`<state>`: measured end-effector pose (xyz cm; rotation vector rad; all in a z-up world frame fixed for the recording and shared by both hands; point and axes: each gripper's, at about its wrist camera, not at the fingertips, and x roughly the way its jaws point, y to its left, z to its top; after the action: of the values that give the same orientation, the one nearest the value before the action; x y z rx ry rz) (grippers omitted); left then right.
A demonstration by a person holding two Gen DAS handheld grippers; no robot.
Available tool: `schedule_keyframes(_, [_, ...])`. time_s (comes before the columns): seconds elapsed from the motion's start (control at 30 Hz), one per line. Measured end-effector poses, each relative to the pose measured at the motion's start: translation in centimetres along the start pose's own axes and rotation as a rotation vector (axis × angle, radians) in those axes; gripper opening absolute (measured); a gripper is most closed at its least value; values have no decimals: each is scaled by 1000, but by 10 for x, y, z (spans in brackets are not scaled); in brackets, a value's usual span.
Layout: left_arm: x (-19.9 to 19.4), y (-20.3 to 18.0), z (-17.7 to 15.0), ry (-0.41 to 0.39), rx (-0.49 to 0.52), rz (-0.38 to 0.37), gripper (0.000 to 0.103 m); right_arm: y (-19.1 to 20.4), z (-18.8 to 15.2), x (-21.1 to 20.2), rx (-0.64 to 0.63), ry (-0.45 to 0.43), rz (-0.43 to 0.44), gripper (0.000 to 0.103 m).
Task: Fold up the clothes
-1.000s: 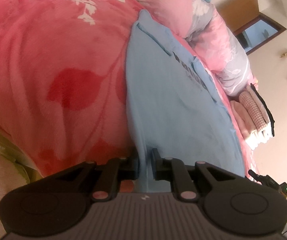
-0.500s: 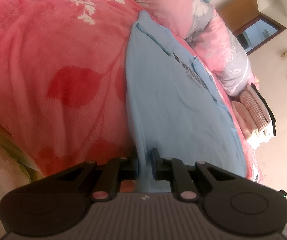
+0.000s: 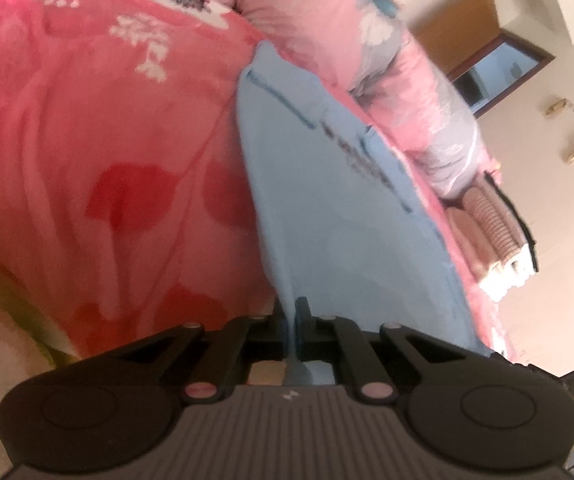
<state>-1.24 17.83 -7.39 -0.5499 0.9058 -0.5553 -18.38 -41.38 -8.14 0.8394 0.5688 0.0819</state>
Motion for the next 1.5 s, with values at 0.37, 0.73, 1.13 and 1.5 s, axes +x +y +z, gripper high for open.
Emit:
schedule_keyframes(0.37, [-11, -18, 45, -104, 5, -91, 4, 43, 57, 16, -94, -87, 89, 2])
schedule_keyframes(0.73, [24, -39, 126, -214, 71, -59, 4, 59, 121, 56, -118, -179, 108, 2])
schedule_keyframes(1.13, [114, -33, 207, -228, 75, 15, 4, 52, 194, 126, -134, -226, 50, 2])
schedule_keyframes(1.5, [183, -3, 237, -193, 38, 68, 4, 18, 229, 209, -109, -195, -26, 2])
